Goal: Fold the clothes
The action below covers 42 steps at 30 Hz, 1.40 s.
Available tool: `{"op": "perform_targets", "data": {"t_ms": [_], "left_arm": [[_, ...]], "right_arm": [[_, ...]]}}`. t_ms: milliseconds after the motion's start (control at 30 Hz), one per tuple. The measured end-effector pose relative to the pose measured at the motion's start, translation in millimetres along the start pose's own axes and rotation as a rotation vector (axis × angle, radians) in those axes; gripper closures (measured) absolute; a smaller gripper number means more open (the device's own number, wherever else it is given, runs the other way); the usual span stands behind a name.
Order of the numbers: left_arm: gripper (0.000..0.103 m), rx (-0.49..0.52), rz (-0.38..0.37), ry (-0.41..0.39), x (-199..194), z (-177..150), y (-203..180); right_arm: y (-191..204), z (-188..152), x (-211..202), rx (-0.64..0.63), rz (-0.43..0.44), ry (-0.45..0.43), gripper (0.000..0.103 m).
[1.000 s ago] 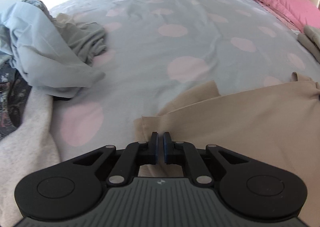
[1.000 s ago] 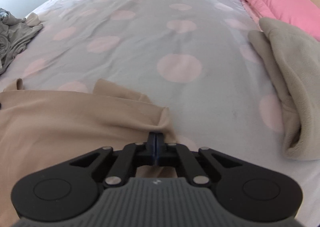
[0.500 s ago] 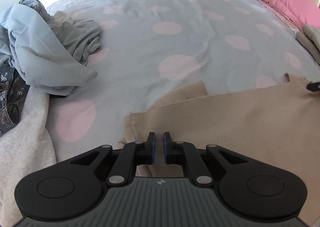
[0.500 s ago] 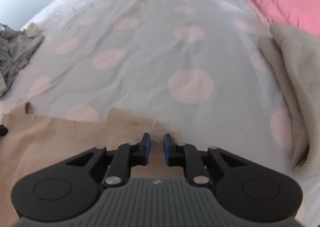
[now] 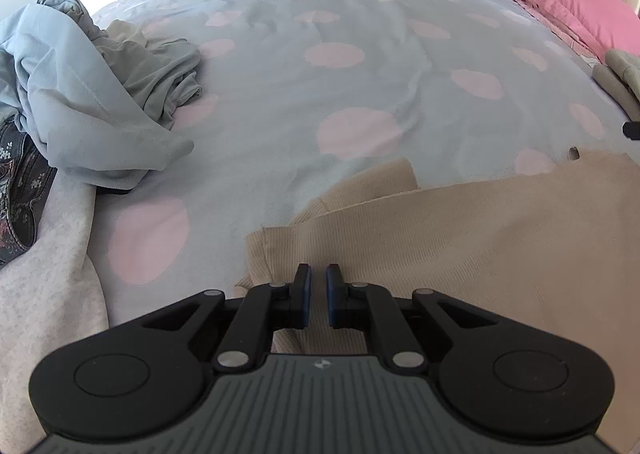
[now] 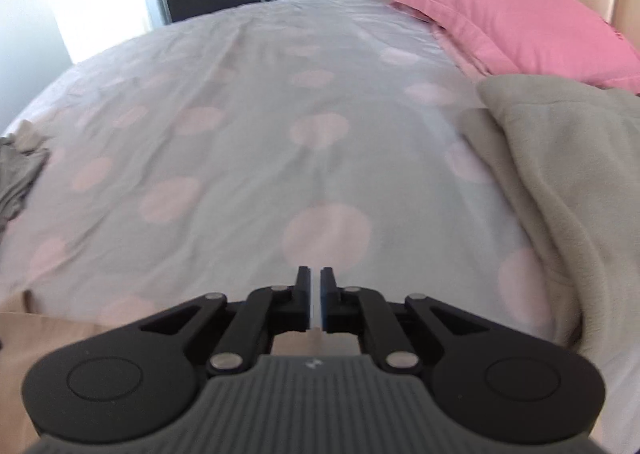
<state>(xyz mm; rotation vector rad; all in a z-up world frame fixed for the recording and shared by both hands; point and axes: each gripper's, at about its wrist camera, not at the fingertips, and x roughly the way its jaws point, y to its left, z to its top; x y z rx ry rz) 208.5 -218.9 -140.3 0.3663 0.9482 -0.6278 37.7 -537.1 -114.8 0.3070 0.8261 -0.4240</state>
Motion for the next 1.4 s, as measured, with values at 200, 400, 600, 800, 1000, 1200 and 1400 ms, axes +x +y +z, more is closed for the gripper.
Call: {"op": "perform_targets", "data": {"t_ms": [200, 400, 600, 800, 1000, 1200, 1400], "left_arm": [[0.098, -0.039, -0.052, -0.05, -25.9, -6.4, 6.8], [0.098, -0.029, -0.121, -0.087, -65.2, -18.4, 1.6], [0.098, 0.028, -0.135, -0.029, -82.4, -61.2, -20.7], [0.102, 0.084, -0.146, 0.031, -98.8, -104.9, -43.0], [0.103, 0.072, -0.133, 0.067, -94.7, -130.4, -44.1], [0.103, 0.039, -0.122, 0.083, -95.2, -139.0, -39.1], [0.087, 0.03, -0.153, -0.007, -115.9, -113.2, -37.4]], "right_arm": [[-13.7, -23.2, -22.9, 0.041, 0.073, 0.054, 0.068], [-12.9, -65.6, -72.9, 0.022, 0.116, 0.087, 0.057], [-1.3, -110.5, -125.3, -0.013, 0.149, 0.055, 0.065], [11.4, -160.7, -134.4, -0.091, 0.174, 0.152, 0.073], [5.8, -185.5, -117.4, -0.104, 0.152, 0.245, 0.079], [-1.6, -184.0, -116.8, -0.071, 0.165, 0.263, 0.079], [-21.1, -160.7, -137.3, 0.015, 0.174, 0.186, 0.048]]}}
